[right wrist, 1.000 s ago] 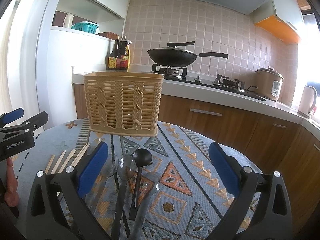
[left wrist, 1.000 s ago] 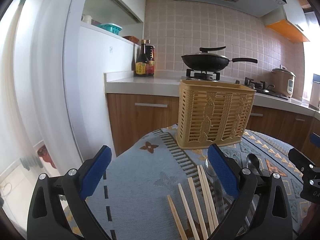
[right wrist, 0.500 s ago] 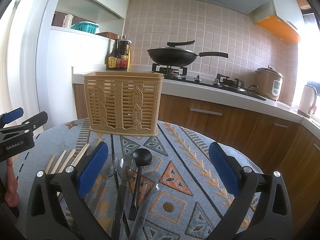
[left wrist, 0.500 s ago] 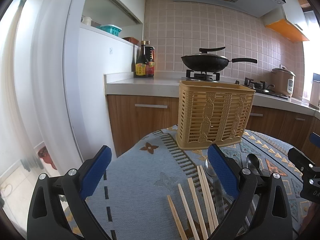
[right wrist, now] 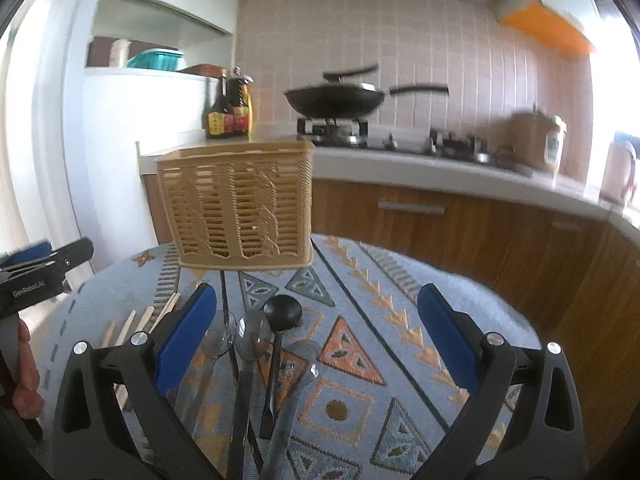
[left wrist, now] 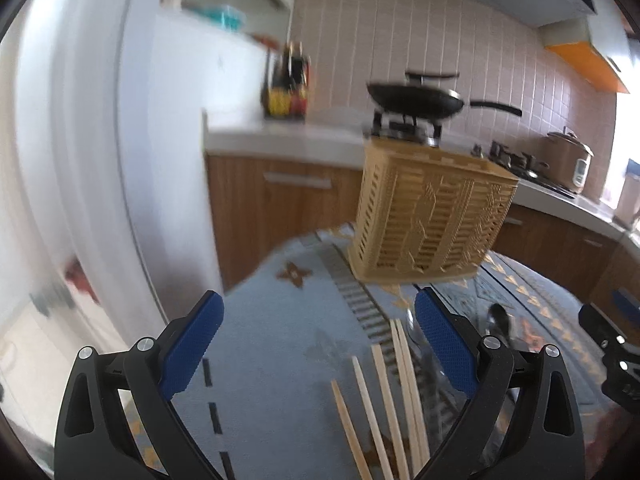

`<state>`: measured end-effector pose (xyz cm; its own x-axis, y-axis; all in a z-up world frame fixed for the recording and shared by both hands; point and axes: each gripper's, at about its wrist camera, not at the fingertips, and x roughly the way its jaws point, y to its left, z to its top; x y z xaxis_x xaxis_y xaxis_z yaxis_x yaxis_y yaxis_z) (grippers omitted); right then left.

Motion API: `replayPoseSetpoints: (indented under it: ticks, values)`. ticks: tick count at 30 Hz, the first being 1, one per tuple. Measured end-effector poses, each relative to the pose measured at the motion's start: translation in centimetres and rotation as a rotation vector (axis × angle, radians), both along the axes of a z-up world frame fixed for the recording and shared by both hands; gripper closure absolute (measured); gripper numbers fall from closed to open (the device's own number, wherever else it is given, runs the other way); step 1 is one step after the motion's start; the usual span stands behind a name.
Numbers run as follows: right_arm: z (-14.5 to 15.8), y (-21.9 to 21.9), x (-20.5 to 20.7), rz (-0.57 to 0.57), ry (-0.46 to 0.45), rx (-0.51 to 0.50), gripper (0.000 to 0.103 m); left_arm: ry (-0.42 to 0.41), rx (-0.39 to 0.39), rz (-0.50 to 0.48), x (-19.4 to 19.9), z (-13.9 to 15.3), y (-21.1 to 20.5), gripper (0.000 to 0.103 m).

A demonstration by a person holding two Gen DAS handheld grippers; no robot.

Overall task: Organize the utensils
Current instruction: 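Lower left gripper and grasp a wooden chopstick while right gripper grasps the black spoon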

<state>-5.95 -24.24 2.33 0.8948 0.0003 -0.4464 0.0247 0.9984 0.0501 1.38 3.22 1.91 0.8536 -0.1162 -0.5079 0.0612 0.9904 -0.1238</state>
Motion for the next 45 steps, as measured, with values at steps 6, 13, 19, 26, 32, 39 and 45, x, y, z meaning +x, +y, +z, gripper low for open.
replayPoseSetpoints:
  ticks: [6, 13, 19, 26, 32, 39, 45]
  values:
    - [2.7, -1.7, 1.1, 0.016, 0.084, 0.113, 0.007, 0.26, -0.046, -0.116, 2.9, 0.2, 1.6, 0.027]
    - [3.0, -1.3, 4.3, 0.062, 0.313, 0.076, 0.028, 0.551, -0.071, -0.188, 3.8, -4.5, 1.3, 0.061]
    - [0.7, 0.2, 7.1, 0.105, 0.506, 0.018, 0.053, 0.588, 0.011, -0.197, 3.3, -5.8, -0.1, 0.072]
    - [-2.8, 0.0, 11.3, 0.143, 0.684, 0.104, 0.062, 0.572, 0.199, -0.202, 2.6, -5.4, -2.4, 0.082]
    - [-4.8, -0.9, 14.8, 0.134, 0.764, 0.18, 0.066, 0.568, 0.22, -0.204, 2.8, -5.1, -1.5, 0.096]
    - [-5.2, 1.1, 17.3, 0.098, 0.789, 0.082, 0.068, 0.555, 0.244, -0.216, 3.2, -5.3, -1.8, 0.098]
    - [-5.5, 2.8, 17.1, 0.117, 0.809, 0.002, 0.068, 0.555, 0.224, -0.218, 3.1, -5.2, -1.6, 0.098]
